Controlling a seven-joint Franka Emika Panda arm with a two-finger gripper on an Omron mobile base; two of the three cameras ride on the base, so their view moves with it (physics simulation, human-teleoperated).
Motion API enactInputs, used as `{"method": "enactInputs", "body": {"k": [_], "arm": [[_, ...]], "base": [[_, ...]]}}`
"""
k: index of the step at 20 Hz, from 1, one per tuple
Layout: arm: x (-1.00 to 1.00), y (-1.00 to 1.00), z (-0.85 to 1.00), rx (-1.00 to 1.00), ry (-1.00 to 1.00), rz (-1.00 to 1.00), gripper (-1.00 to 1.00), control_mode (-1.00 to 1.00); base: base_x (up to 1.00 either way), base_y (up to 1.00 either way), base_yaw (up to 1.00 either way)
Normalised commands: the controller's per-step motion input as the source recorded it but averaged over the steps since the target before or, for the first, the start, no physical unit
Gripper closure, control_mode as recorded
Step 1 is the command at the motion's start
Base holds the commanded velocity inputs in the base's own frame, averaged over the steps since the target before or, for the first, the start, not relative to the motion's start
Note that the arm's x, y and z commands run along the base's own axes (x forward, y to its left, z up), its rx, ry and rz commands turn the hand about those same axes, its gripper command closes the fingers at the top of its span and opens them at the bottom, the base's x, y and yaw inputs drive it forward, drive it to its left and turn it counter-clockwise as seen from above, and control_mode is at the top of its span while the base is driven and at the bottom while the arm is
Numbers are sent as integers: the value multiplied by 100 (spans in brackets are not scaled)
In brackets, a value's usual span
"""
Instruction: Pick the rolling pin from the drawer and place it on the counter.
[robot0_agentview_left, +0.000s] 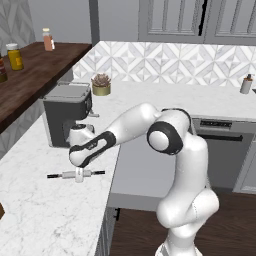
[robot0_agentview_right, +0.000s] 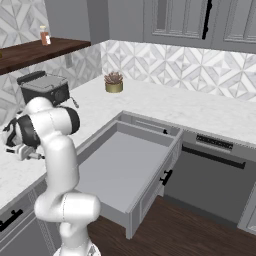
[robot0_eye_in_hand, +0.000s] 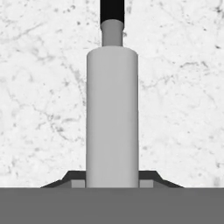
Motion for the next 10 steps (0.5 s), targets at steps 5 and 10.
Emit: {"method": "enactInputs", "body": {"k": [5,10], "arm": [[8,12,0,-3,3,0,-100,-100],[3,-3,32,-1,-2,0,-100,-100]], "base": [[0,0,0],[0,0,0]]}}
